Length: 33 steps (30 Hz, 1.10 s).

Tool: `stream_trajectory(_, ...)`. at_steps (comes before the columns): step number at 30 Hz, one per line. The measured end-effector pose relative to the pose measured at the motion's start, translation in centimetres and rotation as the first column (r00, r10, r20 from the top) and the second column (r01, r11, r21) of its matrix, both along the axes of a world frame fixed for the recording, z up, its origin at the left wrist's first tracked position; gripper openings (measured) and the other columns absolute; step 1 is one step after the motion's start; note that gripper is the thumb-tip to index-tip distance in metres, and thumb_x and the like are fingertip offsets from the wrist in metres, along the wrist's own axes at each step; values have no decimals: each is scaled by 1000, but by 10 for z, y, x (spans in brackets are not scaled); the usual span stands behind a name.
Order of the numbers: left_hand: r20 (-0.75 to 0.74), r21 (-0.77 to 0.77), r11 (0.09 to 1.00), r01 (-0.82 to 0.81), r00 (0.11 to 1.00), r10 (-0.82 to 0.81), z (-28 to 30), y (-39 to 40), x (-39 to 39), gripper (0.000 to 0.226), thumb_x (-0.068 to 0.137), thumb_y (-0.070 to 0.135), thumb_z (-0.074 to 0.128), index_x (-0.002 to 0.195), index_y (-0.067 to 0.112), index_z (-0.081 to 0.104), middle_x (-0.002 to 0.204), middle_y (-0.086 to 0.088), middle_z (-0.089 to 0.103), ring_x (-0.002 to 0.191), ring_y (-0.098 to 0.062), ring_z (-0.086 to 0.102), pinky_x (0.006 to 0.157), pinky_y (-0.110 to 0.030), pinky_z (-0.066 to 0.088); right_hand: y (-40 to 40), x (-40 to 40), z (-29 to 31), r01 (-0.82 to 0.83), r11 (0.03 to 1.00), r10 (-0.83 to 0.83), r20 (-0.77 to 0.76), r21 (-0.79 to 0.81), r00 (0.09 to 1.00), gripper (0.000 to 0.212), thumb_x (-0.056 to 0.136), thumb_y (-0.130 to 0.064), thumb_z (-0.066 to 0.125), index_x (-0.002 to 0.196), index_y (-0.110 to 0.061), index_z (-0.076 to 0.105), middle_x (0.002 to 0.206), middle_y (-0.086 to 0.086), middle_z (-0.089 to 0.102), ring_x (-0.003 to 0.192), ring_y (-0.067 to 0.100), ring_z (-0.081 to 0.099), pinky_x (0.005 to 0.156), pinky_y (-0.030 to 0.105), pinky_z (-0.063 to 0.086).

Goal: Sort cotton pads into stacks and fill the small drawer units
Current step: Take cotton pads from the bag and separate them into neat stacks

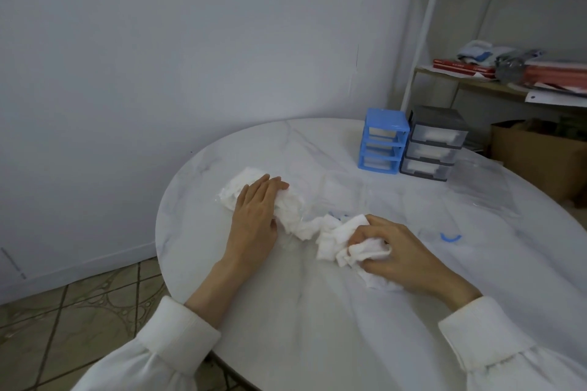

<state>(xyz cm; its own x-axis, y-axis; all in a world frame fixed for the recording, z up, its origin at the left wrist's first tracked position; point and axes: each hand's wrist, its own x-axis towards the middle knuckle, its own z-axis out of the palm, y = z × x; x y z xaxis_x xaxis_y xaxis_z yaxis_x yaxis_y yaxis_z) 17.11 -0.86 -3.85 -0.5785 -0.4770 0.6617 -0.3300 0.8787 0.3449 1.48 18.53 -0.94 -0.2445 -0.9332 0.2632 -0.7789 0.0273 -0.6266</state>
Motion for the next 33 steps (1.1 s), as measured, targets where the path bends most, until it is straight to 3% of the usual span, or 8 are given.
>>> stream_trajectory(3, 26, -22, 999, -49, 998, 49, 2, -1, 1, 63, 62, -11, 41, 119, 8, 56, 129, -8, 56, 130, -28, 43, 108, -52, 33, 9, -2, 4, 7, 1000, -6, 61, -8, 998, 21, 69, -52, 63, 76, -32, 63, 86, -9, 60, 79, 5, 57, 70, 20, 43)
stream_trajectory(6, 63, -55, 994, -96, 993, 100, 3, -3, 3, 62, 65, -16, 50, 122, 7, 56, 133, -10, 54, 132, -29, 41, 111, -48, 25, 15, -5, 6, 14, 1000, -13, 151, -6, 988, 22, 71, -47, 66, 73, -27, 58, 72, -11, 58, 66, 3, 51, 61, 16, 40)
stream_trajectory(9, 87, -69, 992, -104, 990, 110, 4, -3, 4, 64, 67, -16, 53, 127, 6, 53, 137, -11, 50, 135, -29, 37, 112, -48, 20, 21, -8, 4, -6, 1000, 6, 141, 3, 990, 30, 70, -52, 62, 94, -35, 56, 83, -4, 61, 76, 14, 56, 69, 25, 45)
stream_trajectory(13, 108, 7, 997, -71, 992, 70, 7, 6, 6, 80, 67, -18, 43, 141, 10, 36, 150, -7, 32, 144, -22, 17, 116, -42, 3, 22, -10, 5, -9, 1000, 9, 198, 0, 980, 43, 71, -58, 58, 111, -44, 52, 91, -4, 60, 85, 7, 54, 77, 17, 42)
stream_trajectory(22, 177, 38, 997, 65, 982, -71, 5, 38, 9, 109, 52, -23, 34, 149, 24, 15, 157, 1, 7, 140, -2, -13, 111, -32, -19, 19, -11, 12, 33, 999, -26, 193, -31, 981, 26, 78, -20, 61, 103, -26, 61, 98, -28, 61, 94, -7, 56, 78, 6, 39)
stream_trajectory(28, 253, -63, 978, 200, 951, -179, 6, 52, 5, 113, 48, -18, 39, 146, 27, 9, 157, 1, 10, 145, -8, -10, 110, -52, -13, 18, -15, 14, 92, 992, -68, 261, -81, 963, 23, 81, -5, 67, 95, -24, 65, 94, -18, 65, 88, -8, 57, 75, 2, 37)
stream_trajectory(31, 216, -69, 953, 295, 937, -274, 13, 65, 1, 102, 50, -8, 36, 145, 25, 19, 156, 6, 17, 145, -8, 1, 114, -46, -17, 18, -14, 17, 104, 988, -58, 354, -113, 934, 9, 82, -20, 69, 91, -23, 68, 95, -8, 67, 83, -2, 56, 67, 3, 38)
stream_trajectory(33, 112, -25, 928, 372, 923, -367, 22, 73, -5, 88, 56, -6, 36, 139, 23, 33, 148, 10, 32, 142, -6, 18, 118, -37, -5, 17, -16, 18, 150, 979, -86, 389, -138, 917, 7, 84, -25, 65, 86, -23, 71, 96, 1, 66, 84, 2, 56, 66, 2, 38)
